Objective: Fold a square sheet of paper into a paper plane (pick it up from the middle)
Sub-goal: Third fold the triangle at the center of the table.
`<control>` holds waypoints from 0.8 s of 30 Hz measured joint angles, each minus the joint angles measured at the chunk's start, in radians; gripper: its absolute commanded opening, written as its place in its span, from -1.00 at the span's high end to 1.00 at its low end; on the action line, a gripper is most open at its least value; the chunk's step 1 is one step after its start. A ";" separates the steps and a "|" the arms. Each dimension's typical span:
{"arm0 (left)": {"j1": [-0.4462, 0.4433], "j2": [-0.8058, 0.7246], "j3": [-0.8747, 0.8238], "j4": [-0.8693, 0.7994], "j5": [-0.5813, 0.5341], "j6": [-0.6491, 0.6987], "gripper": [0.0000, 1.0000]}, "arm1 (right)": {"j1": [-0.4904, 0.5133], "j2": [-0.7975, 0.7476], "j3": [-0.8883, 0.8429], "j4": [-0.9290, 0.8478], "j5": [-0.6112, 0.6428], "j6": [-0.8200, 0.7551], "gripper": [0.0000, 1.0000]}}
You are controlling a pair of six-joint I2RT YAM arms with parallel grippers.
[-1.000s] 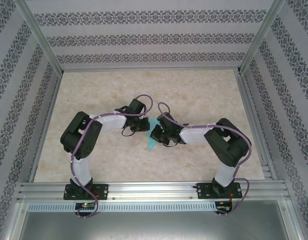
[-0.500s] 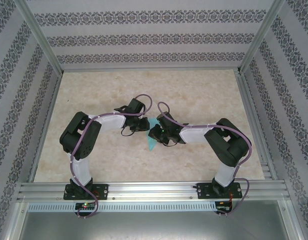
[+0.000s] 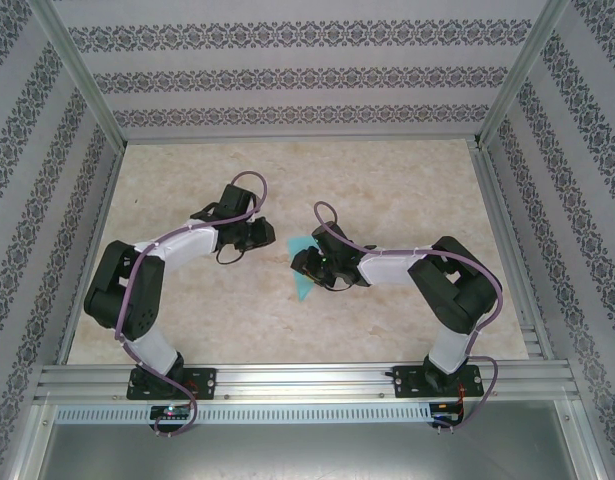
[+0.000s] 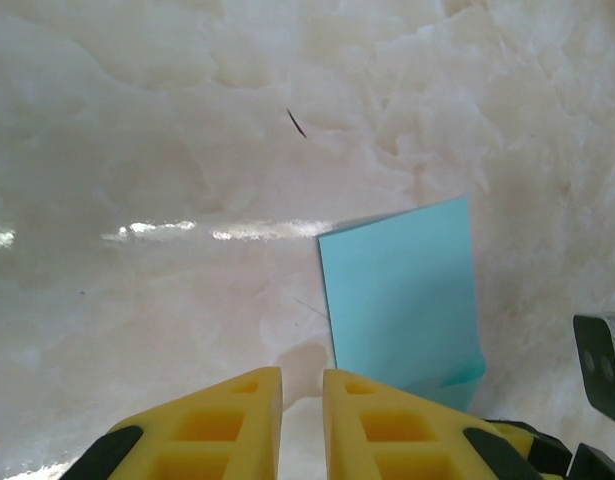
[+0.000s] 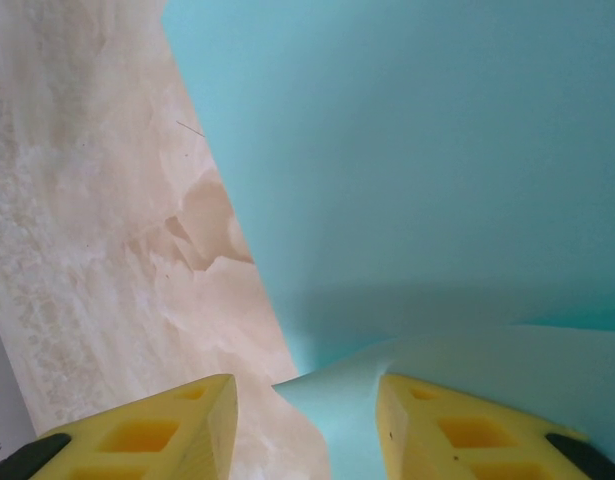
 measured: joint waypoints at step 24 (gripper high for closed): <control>-0.125 0.029 -0.074 0.054 0.167 -0.049 0.94 | -0.001 0.005 -0.009 -0.031 0.012 -0.019 1.00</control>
